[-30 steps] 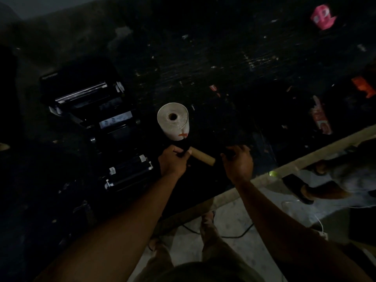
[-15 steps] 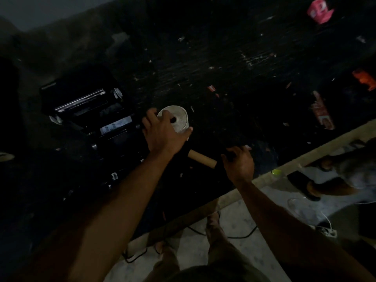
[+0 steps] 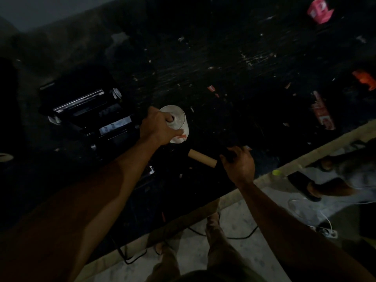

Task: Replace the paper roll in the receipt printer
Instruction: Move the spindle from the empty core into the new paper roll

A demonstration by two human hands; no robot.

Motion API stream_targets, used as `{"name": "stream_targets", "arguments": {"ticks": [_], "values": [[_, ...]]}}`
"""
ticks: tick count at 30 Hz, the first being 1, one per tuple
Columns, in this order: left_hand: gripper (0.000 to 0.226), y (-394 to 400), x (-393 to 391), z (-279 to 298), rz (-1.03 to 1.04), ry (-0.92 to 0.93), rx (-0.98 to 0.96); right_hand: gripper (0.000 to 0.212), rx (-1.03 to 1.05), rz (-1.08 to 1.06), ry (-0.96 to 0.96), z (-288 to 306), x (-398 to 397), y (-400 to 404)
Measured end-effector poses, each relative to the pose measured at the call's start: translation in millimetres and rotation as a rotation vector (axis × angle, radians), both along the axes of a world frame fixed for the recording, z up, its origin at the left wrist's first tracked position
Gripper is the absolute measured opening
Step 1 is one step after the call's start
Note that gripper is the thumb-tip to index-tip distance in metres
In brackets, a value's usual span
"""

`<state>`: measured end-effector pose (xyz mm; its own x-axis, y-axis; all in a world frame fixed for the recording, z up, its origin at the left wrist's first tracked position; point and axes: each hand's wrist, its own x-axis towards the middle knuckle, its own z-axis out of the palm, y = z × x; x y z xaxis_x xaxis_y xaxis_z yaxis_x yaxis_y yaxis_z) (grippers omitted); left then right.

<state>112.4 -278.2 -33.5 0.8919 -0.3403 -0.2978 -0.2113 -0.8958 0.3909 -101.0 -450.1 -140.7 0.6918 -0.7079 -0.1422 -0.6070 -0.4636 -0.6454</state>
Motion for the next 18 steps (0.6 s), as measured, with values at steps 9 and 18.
{"name": "stream_targets", "arguments": {"ticks": [9,18], "values": [[0.047,38,-8,18,0.394,0.252,-0.538,0.03,0.013,0.122,-0.352,91,37,35],[0.053,74,-65,29,0.564,0.293,-0.713,0.02,0.026,0.43,-0.283,142,72,77]]}}
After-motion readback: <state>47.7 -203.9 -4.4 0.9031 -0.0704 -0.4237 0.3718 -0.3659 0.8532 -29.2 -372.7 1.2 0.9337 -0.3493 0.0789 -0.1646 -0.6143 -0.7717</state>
